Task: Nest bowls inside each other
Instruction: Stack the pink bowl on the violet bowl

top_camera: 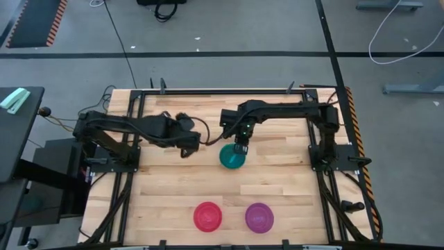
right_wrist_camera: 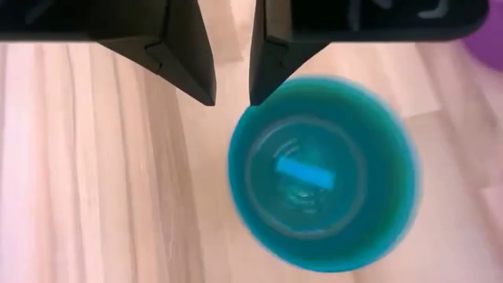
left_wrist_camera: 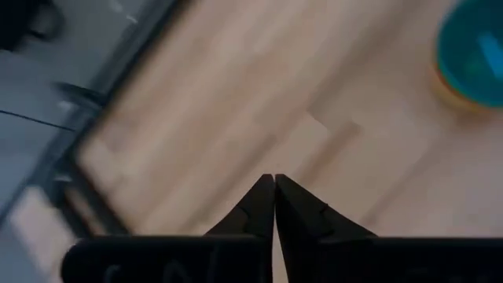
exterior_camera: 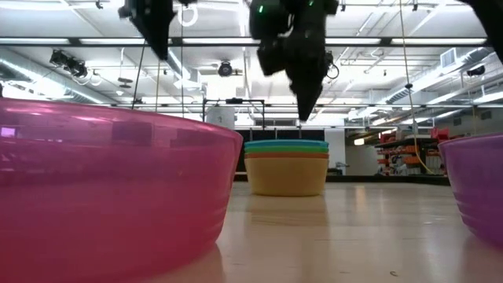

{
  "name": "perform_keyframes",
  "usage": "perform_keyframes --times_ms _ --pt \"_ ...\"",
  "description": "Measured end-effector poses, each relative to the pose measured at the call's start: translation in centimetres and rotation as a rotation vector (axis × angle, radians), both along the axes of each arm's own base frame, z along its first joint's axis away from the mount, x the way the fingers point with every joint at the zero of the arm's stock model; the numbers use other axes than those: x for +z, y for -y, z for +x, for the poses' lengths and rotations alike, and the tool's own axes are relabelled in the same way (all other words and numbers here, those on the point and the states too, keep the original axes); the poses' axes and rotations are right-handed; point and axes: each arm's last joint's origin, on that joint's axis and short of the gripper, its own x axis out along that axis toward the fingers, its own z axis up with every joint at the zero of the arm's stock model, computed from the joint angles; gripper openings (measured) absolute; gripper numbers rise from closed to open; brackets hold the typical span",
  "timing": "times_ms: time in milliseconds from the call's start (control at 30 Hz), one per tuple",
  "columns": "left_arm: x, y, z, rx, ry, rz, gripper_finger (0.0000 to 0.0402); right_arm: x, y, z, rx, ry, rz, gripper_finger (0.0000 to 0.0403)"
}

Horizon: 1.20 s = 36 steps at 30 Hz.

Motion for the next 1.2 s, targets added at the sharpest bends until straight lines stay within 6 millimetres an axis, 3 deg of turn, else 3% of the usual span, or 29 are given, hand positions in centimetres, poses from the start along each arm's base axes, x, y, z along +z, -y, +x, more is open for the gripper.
perform_keyframes --times_ms 233,467,733,1067,1200 --pt "-5.9 2.8 1.3 -0.223 0.034 -0.207 0.004 4.2 -4.3 -2.6 0.047 0.102 -0.07 0.0085" --pt "-7.7 6.4 1.7 -0.359 0.156 -0.289 0.0045 6.2 -8.0 -6.5 0.056 0.211 -0.13 0.0085" --pt "-7.9 10.0 2.7 -0.483 0.283 -0.431 0.0034 3.9 -9.8 -10.3 0.007 0.197 -0.114 0.0085" --pt "-12.4 12.1 3.5 -0.415 0.118 -0.549 0.0031 0.2 -10.2 -13.0 -0.045 0.135 -0.106 0.0085" --pt "-13.1 12.9 3.4 -0.385 0.09 -0.605 0.0029 -0.6 -10.1 -13.5 -0.056 0.125 -0.106 0.0085"
